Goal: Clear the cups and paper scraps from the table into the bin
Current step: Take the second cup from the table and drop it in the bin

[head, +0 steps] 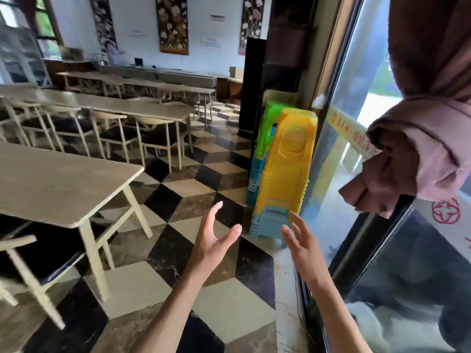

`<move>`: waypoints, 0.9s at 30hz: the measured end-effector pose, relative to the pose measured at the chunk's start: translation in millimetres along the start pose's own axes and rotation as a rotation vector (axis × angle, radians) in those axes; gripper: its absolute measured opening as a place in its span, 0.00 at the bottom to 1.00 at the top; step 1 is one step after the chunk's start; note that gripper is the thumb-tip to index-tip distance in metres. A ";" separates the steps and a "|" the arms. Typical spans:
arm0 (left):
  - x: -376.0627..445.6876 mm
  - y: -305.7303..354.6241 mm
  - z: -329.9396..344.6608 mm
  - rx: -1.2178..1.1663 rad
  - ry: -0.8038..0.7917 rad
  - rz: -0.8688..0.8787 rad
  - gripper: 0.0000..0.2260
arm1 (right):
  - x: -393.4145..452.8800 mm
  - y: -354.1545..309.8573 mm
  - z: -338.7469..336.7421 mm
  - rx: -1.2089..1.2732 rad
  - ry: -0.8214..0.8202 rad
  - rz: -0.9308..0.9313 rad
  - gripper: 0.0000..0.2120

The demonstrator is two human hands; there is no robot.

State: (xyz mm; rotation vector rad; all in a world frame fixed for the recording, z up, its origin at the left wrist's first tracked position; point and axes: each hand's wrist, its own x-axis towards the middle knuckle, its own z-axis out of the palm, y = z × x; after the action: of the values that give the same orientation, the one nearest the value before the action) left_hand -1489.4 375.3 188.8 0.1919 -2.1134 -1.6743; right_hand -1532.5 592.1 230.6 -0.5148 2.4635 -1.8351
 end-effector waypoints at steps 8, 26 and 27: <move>-99.6 11.3 -143.8 0.073 0.392 -0.105 0.33 | 4.0 -57.2 121.7 0.058 -0.378 -0.160 0.31; -564.3 93.5 -467.0 0.390 1.458 -0.241 0.23 | -358.4 -261.6 520.5 0.207 -1.321 -0.533 0.26; -591.1 101.8 -479.9 0.410 1.495 -0.239 0.23 | -388.1 -272.3 537.4 0.233 -1.370 -0.524 0.26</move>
State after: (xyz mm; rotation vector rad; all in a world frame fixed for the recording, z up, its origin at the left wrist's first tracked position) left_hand -744.4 191.3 222.7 1.3465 -1.1589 -0.6141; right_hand -982.7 132.9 254.0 -1.7273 1.2055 -1.0675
